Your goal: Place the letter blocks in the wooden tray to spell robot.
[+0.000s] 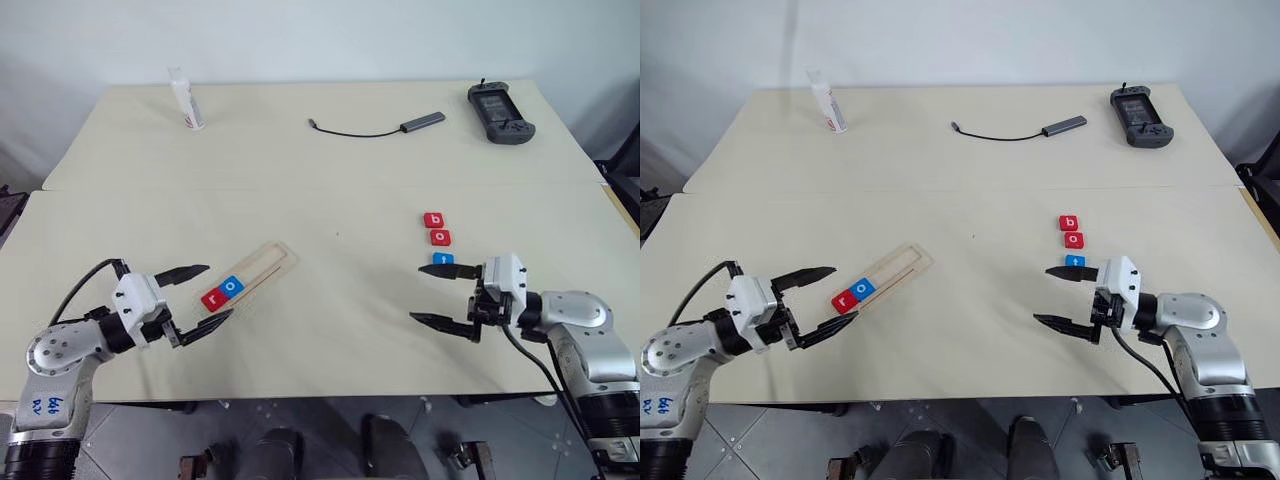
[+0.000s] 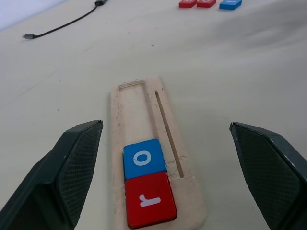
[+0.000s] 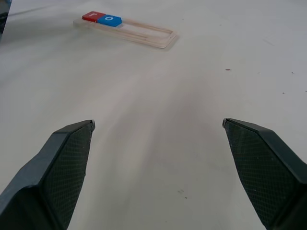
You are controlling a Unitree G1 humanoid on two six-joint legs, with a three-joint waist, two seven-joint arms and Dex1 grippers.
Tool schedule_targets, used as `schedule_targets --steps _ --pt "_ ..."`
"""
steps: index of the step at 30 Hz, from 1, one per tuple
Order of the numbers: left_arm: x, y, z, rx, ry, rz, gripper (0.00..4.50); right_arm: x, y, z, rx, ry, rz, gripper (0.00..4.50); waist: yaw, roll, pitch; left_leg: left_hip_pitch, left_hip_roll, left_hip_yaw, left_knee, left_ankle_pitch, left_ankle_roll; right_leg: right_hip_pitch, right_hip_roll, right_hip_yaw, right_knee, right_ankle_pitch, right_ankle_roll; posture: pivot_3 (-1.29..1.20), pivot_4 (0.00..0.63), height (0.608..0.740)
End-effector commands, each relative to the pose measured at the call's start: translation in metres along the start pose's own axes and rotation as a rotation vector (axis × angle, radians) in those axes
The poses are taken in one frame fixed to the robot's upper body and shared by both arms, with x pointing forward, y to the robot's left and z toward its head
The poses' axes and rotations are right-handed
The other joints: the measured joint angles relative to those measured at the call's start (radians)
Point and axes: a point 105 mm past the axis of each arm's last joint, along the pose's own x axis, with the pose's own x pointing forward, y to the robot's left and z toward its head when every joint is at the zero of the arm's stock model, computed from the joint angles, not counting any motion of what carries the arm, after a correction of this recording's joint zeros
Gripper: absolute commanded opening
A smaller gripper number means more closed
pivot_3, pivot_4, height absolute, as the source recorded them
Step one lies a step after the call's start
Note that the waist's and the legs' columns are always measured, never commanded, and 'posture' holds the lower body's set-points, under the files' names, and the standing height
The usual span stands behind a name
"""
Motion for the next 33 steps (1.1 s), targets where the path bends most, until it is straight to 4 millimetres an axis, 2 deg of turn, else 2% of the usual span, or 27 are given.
schedule_targets --steps 1,4,6,12,17,22,26,30,33 --pt "-0.004 0.005 0.005 -0.001 -0.011 0.031 4.5 -0.002 -0.003 0.013 -0.039 -0.042 -0.01 4.48 0.0 0.0 0.0 0.0 0.0 0.0 0.0 0.0 0.0 0.0 0.0 0.0 0.0 0.0 0.0 0.0 0.15 0.74" --pt "-0.011 0.011 0.002 -0.065 -0.012 0.075 4.5 0.001 -0.003 0.017 -0.048 -0.055 0.001 4.48 -0.001 0.0 0.0 0.0 0.0 0.0 0.0 0.0 0.0 0.0 0.0 0.0 0.0 0.0 0.0 0.0 0.15 0.74" --pt "-0.021 0.012 -0.005 -0.066 0.007 0.112 4.5 0.01 0.0 0.021 -0.046 -0.077 0.032 4.48 -0.004 0.0 0.0 0.0 0.0 0.0 0.0 0.0 0.0 0.0 0.0 0.0 0.0 0.0 0.0 0.0 0.15 0.74" --pt "-0.067 0.006 -0.028 -0.142 0.06 0.3 4.5 0.05 0.016 0.049 -0.062 -0.225 0.149 4.48 -0.008 0.0 0.0 0.0 0.003 0.0 -0.001 0.0 -0.001 -0.001 0.0 0.001 0.0 0.0 0.0 0.0 0.15 0.74" --pt "-0.077 -0.005 -0.029 -0.135 0.078 0.316 4.5 0.068 0.022 0.063 -0.082 -0.283 0.206 4.48 0.014 0.0 0.0 0.0 0.0 -0.001 0.001 0.0 0.0 0.001 0.0 -0.001 0.0 0.0 0.0 0.0 0.15 0.74" --pt "-0.069 -0.008 -0.027 -0.18 0.069 0.278 4.5 0.069 0.026 0.062 -0.073 -0.277 0.233 4.48 0.024 0.0 0.0 0.0 -0.001 -0.002 0.002 -0.001 0.001 0.001 -0.001 -0.001 0.0 0.0 0.0 0.0 0.15 0.74" --pt "-0.041 -0.01 -0.023 -0.231 0.039 0.216 4.5 0.067 0.027 0.06 -0.065 -0.263 0.23 4.48 0.023 0.0 0.0 0.0 -0.001 -0.001 0.002 -0.001 0.001 0.001 0.0 -0.001 0.0 0.0 0.0 0.0 0.15 0.74" --pt "-0.021 -0.007 -0.035 -0.246 0.056 0.175 4.5 0.066 0.028 0.06 -0.062 -0.255 0.223 4.48 0.021 0.0 0.0 0.0 0.0 -0.001 0.003 -0.001 0.001 0.0 0.0 -0.001 0.001 0.0 0.0 0.0 0.15 0.74" --pt "-0.015 -0.004 -0.045 -0.262 0.088 0.164 4.5 0.065 0.028 0.061 -0.061 -0.251 0.219 4.48 0.01 0.0 0.0 0.0 0.0 -0.001 0.002 -0.001 0.001 0.0 0.001 -0.001 0.002 0.0 0.0 0.0 0.15 0.74"
